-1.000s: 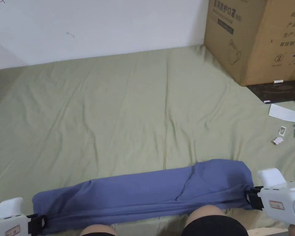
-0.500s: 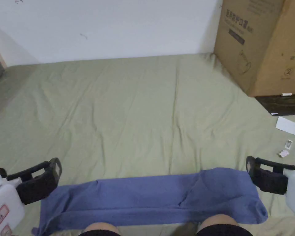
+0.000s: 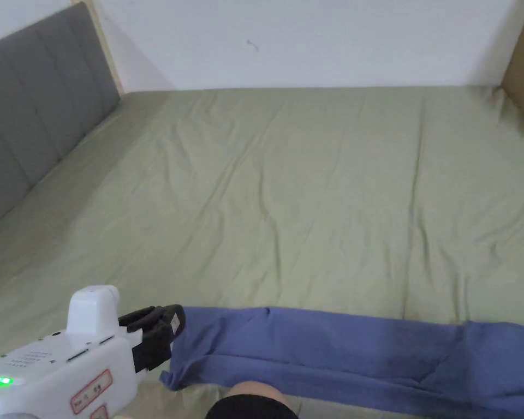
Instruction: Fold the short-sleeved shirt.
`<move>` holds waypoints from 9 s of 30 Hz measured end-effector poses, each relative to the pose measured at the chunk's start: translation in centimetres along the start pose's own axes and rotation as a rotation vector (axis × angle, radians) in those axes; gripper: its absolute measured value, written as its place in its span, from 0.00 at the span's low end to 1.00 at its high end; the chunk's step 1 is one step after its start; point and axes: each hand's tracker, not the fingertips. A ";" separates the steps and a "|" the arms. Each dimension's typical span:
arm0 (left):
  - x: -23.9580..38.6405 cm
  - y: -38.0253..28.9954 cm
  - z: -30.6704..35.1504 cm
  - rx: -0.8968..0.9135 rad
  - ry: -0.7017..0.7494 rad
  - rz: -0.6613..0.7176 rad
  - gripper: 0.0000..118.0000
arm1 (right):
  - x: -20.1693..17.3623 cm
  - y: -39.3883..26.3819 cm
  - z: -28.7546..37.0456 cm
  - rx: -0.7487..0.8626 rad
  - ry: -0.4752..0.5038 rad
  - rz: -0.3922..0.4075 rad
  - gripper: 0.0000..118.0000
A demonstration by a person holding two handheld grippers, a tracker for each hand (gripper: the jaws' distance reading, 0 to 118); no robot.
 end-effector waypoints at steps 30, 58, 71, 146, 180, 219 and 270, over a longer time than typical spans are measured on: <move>-12.6 -4.0 -21.0 -0.386 -0.340 0.386 0.09 | -3.9 2.6 -7.9 -0.185 0.151 0.050 0.00; -3.0 13.0 -11.4 -0.558 0.170 0.004 0.07 | 0.4 3.8 -6.4 -0.110 0.163 -0.046 0.00; 7.0 5.7 -26.8 -0.721 0.114 -0.008 0.09 | 3.9 2.9 -3.4 -0.103 0.122 -0.115 0.00; -6.7 9.9 -18.2 -0.585 -0.200 0.148 0.14 | -3.6 6.8 -8.7 -0.184 0.374 -0.139 0.00; 18.8 3.4 -24.4 -0.512 0.102 -0.167 0.00 | 0.9 5.1 -4.5 -0.108 0.250 -0.048 0.00; 1.0 0.9 -18.7 -0.447 -0.344 0.149 0.21 | -2.8 -7.2 -25.5 -0.810 0.515 -0.345 0.00; -31.7 18.1 -12.6 -0.703 0.595 -0.192 0.19 | -5.0 0.2 -12.7 -0.554 0.650 -0.412 0.00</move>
